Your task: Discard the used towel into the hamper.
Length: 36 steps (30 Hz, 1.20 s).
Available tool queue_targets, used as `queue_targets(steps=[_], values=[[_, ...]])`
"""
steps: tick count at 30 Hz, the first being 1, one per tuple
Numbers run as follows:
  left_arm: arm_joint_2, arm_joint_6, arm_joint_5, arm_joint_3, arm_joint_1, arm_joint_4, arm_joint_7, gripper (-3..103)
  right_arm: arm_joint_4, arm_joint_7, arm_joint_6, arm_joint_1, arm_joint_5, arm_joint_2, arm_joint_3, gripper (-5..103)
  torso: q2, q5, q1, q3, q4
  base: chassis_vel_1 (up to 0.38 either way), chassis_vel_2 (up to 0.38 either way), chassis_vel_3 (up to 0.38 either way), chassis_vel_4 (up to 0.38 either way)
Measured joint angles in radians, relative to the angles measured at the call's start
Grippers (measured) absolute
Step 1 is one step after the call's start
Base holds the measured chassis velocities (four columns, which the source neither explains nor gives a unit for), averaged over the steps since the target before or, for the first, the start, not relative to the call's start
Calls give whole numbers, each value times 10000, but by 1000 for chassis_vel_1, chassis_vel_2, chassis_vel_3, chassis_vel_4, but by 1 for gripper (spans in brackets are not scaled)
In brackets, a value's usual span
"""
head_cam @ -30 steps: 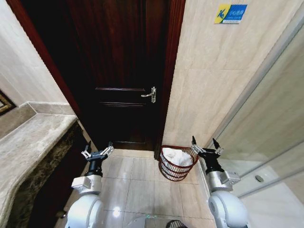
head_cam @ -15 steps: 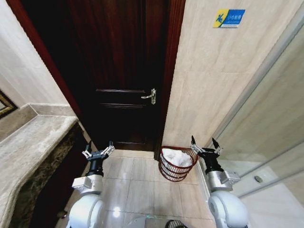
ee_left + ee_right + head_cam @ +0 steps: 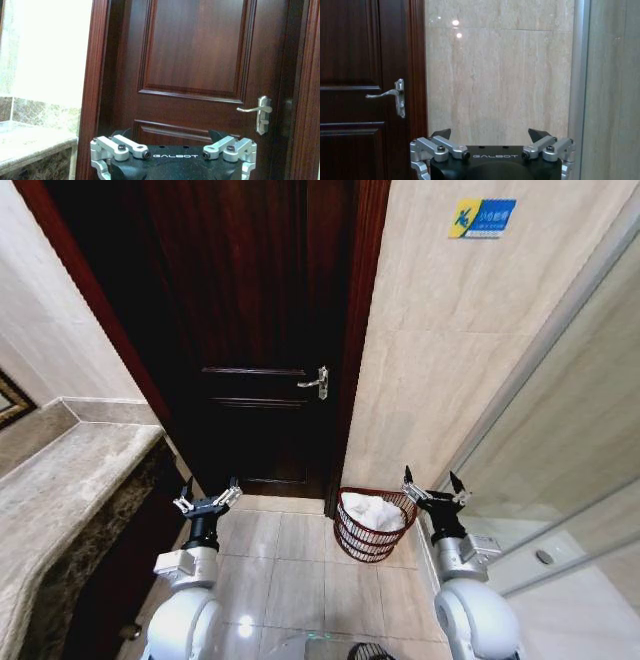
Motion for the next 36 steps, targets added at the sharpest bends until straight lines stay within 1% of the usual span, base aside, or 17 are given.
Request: queue_targets(steps=[20, 36], values=[[0, 1, 0, -1, 1, 0, 0, 100, 0, -5, 15, 1, 1, 5, 7, 100, -35, 0, -13, -16, 0, 10, -2, -6, 7], [0, -3, 0, -2, 2, 2, 8, 100, -4, -11, 26, -2, 5, 5, 11, 100, -44, -1, -25, -23, 0, 110, -111, -108, 116]])
